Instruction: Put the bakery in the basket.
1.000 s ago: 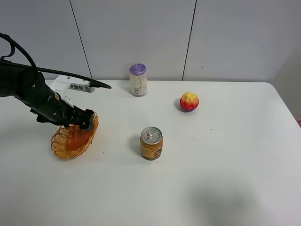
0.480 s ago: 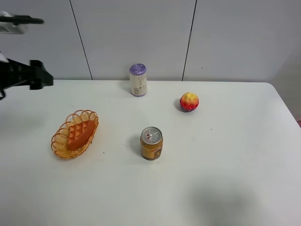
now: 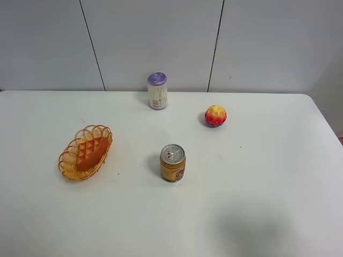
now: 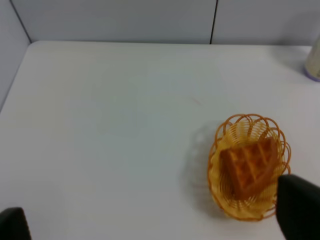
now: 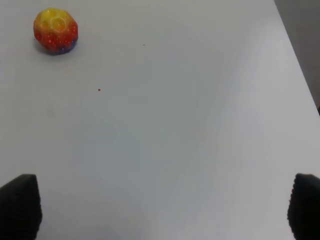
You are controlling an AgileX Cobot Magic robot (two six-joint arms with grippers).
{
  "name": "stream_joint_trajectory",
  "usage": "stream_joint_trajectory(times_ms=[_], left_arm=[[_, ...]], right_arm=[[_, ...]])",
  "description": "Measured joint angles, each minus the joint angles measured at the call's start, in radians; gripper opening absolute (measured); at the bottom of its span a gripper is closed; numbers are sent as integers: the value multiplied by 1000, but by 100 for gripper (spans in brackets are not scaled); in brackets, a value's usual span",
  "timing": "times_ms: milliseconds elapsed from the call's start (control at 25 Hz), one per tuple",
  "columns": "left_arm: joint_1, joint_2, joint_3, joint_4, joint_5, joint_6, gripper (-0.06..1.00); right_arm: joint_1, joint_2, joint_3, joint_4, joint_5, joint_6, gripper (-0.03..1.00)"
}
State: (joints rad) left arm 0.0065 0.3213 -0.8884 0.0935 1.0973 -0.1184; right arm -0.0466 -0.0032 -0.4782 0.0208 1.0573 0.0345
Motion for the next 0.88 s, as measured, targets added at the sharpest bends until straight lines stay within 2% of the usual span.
stream_joint_trajectory(times_ms=[120, 280, 400, 560, 640, 880], left_arm=[[0, -158, 4, 2, 61, 0, 99], [0, -312, 48, 5, 82, 0, 99], [0, -330, 129, -7, 77, 0, 99], [0, -330, 294, -57, -20, 12, 99], [0, -328, 364, -76, -37, 47, 99], [0, -329, 383, -86, -39, 87, 99]], right_arm=[[0, 0, 0, 0, 0, 0, 99], [0, 0, 0, 0, 0, 0, 99], [0, 0, 0, 0, 0, 0, 99], [0, 0, 0, 0, 0, 0, 99], [0, 0, 0, 0, 0, 0, 99], [0, 0, 0, 0, 0, 0, 99]])
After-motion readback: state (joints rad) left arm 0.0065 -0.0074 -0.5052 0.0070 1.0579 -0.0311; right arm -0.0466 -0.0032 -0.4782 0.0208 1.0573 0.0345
